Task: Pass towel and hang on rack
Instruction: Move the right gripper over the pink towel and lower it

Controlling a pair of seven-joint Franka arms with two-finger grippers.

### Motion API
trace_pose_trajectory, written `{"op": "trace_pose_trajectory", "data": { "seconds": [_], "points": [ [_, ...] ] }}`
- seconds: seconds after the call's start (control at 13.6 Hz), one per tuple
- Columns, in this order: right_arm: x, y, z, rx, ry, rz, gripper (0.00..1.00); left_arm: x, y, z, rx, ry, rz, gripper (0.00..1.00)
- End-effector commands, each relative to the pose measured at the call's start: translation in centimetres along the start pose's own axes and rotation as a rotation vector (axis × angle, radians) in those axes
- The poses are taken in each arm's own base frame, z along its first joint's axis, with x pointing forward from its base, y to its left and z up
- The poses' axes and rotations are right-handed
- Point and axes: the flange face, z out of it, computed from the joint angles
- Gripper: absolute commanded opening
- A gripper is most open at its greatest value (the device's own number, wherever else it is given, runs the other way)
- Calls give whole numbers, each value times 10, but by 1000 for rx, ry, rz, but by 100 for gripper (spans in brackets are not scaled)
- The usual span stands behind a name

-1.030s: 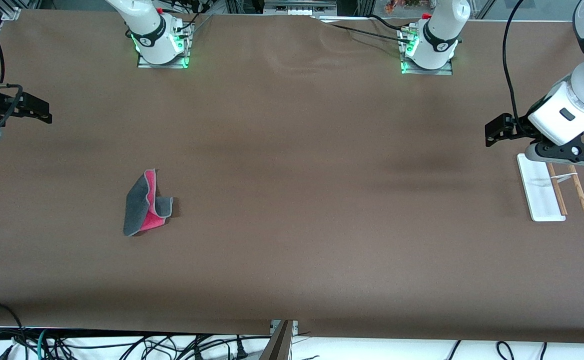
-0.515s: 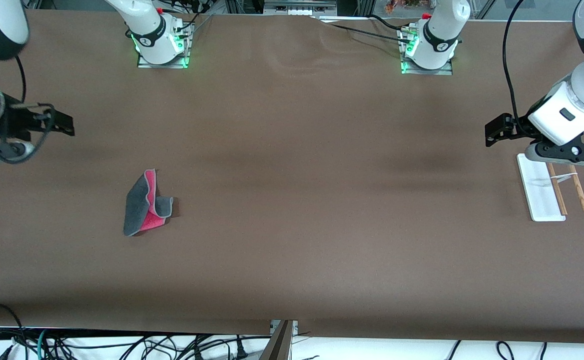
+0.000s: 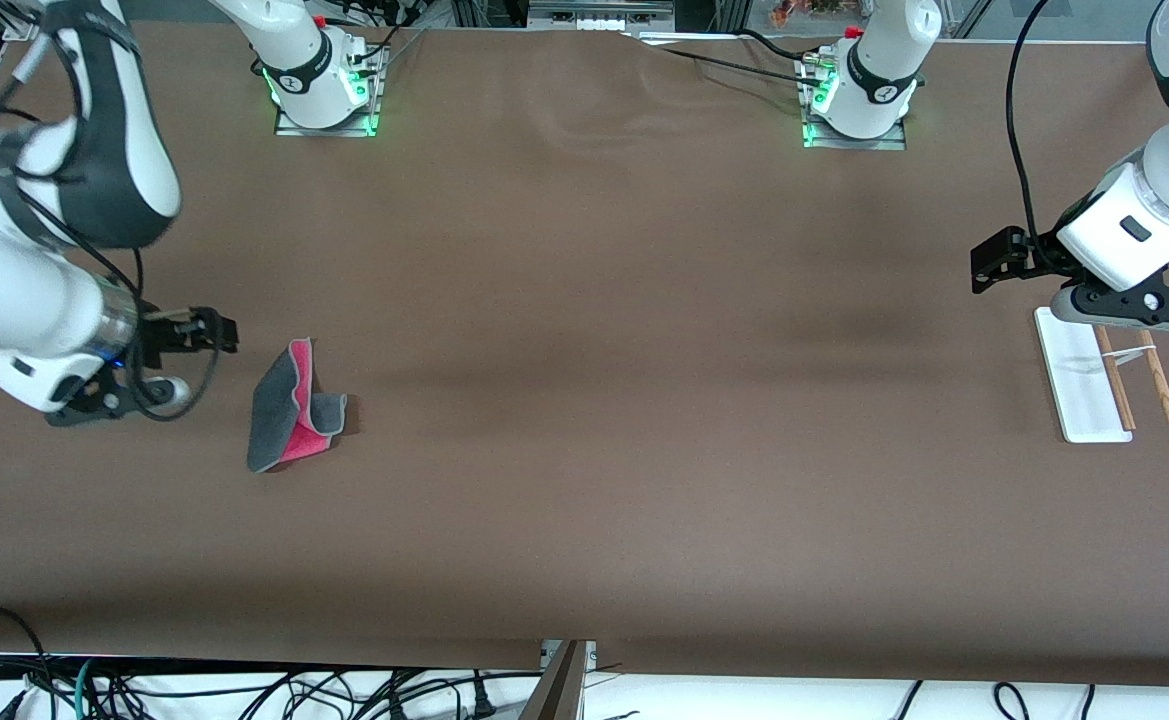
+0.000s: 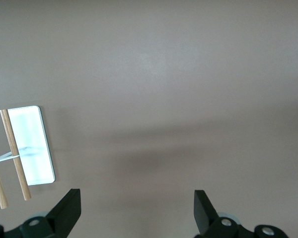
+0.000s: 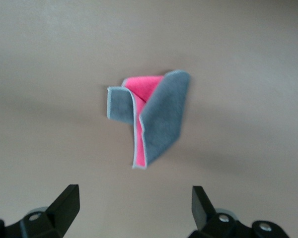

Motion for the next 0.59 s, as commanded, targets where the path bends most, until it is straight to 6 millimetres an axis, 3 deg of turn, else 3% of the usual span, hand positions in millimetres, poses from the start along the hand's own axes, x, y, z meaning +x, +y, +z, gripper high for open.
{"op": "trace_pose_trajectory", "data": {
  "seconds": [0.0,0.52],
  "points": [
    [24,-31,24,-4,29,-48,100,1,0,-4,-18,-6,-5,100],
    [59,-37,132,12,2,-366,100,1,0,-4,-18,-6,-5,100]
  ]
}}
